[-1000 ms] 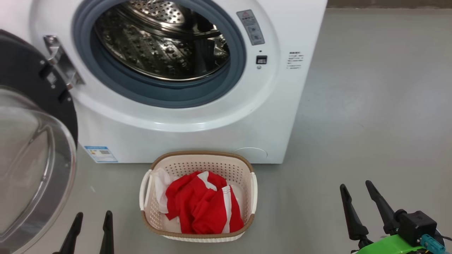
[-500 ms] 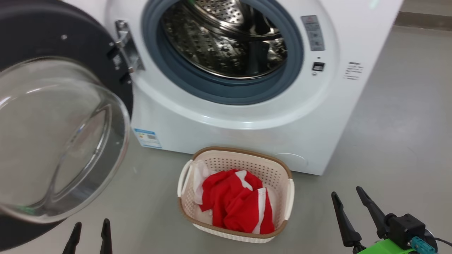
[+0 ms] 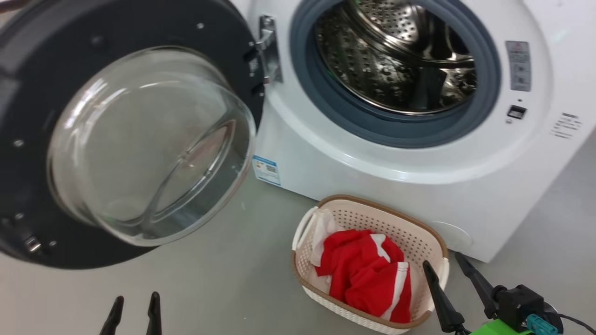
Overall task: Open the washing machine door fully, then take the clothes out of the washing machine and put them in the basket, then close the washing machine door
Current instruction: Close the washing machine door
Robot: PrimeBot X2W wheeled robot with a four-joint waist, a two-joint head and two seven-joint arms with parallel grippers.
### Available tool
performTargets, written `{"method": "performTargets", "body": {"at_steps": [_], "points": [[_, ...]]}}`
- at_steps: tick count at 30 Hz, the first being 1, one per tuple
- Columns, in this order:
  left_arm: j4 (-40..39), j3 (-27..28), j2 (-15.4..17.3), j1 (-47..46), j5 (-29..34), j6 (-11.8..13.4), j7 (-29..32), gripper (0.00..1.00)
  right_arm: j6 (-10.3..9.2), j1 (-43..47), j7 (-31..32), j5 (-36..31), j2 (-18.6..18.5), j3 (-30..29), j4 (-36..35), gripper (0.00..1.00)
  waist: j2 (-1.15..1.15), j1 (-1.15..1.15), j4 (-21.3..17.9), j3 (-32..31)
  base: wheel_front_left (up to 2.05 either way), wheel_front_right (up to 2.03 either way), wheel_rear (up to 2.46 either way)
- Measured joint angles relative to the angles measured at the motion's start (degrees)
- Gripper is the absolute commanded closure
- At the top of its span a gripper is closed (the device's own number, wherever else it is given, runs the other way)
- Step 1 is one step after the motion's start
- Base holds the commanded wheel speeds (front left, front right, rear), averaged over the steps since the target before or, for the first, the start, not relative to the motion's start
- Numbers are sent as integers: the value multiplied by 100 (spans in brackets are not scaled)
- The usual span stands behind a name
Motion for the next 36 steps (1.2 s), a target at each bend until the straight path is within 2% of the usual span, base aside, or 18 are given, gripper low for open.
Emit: {"method": "performTargets", "body": {"at_steps": [7,13,20,21,22,23,27,31,33,36], "points": [[-158,-29,0,228,-282,160,0,0,0,-336,0,41,-91,388,135,0,0,0,501,0,0,0,0],[-316,-21,-1,235,-367,260,0,0,0,-564,0,91,-158,614,291,0,0,0,591,104,0,0,0],[-447,-9,-1,235,-461,261,0,0,0,-670,0,133,-177,688,335,0,0,0,611,165,0,0,0],[-499,-5,-1,234,-548,261,0,23,0,-670,0,133,-177,687,339,0,0,0,610,165,0,0,0],[-563,16,-4,231,-636,260,0,71,0,-670,0,133,-177,686,339,0,0,0,608,167,0,0,0],[-649,60,-9,227,-682,259,0,100,0,-670,0,133,-177,684,338,0,0,0,606,168,0,0,0],[-1313,469,-23,125,-711,148,0,100,0,-664,0,133,-172,666,324,0,0,0,600,187,0,0,0],[-2136,1077,24,-437,-511,0,-7,100,0,-660,0,131,-167,634,313,0,0,0,593,231,0,0,0],[-2454,1284,268,-814,-459,-2,-9,100,0,-655,0,131,-159,608,300,0,0,0,586,248,0,0,0],[-2588,1369,969,-1348,-572,-9,-14,100,0,-632,0,130,-142,577,285,0,0,0,570,257,0,0,0]]}}
